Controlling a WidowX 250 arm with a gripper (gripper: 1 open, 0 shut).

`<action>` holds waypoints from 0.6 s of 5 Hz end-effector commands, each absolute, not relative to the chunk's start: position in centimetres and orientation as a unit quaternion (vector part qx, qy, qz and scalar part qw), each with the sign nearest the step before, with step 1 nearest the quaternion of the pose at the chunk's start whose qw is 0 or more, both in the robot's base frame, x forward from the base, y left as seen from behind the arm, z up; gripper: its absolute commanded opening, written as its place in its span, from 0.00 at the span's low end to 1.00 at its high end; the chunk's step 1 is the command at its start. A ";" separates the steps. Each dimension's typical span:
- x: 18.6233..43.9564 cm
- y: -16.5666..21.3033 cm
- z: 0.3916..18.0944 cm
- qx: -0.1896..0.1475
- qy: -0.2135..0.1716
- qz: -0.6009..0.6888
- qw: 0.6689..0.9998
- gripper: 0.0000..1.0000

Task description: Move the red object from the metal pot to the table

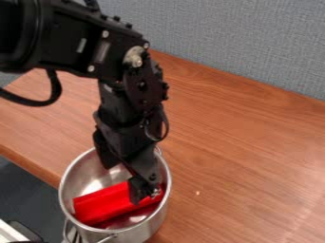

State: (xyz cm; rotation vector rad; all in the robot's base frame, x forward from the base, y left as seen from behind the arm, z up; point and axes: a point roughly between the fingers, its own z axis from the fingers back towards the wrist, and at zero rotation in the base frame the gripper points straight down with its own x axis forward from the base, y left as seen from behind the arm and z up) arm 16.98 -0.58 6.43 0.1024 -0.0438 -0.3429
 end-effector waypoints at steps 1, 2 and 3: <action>17.1 0.4 6.1 0.045 -0.025 -0.147 0.988 1.00; 18.5 2.1 5.8 0.052 -0.009 -0.116 0.992 1.00; 20.0 3.7 5.2 0.058 -0.001 -0.098 0.994 1.00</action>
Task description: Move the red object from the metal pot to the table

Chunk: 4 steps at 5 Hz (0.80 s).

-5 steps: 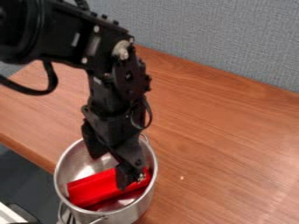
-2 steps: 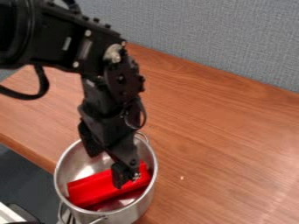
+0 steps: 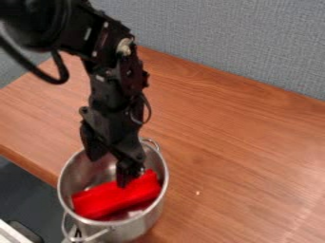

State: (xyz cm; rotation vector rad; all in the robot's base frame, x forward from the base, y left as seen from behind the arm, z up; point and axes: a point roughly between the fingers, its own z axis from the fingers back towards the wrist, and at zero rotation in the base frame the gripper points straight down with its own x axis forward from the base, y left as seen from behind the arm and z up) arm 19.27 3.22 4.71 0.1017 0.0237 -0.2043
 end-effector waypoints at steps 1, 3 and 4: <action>19.9 4.6 2.8 0.060 -0.001 -0.119 0.991 1.00; 19.9 6.4 -1.8 0.072 0.014 -0.136 0.988 1.00; 20.7 6.0 -1.3 0.067 0.010 -0.116 0.991 1.00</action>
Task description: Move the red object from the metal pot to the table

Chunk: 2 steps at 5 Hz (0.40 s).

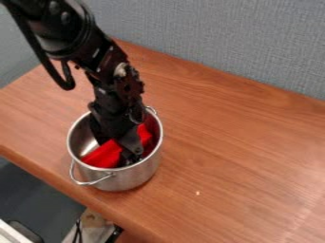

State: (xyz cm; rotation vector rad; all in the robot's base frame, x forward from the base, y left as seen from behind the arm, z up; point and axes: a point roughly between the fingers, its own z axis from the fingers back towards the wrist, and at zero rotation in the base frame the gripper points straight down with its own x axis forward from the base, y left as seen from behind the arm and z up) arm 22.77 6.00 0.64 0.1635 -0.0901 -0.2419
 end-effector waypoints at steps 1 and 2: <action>21.7 5.6 -0.9 0.073 0.001 -0.097 0.993 0.00; 21.2 5.4 -0.4 0.088 0.006 -0.090 0.992 0.00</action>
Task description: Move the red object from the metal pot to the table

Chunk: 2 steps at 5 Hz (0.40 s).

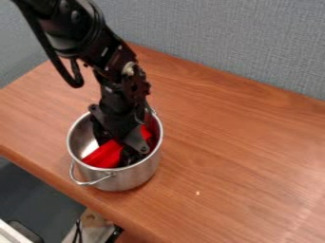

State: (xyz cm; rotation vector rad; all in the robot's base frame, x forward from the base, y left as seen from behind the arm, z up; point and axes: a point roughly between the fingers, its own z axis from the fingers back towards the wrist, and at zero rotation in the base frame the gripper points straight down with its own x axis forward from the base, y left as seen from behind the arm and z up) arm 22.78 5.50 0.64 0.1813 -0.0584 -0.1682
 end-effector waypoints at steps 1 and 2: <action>20.7 5.1 0.1 0.103 0.010 -0.083 0.991 0.00; 19.9 5.1 0.4 0.100 -0.005 -0.115 0.988 0.00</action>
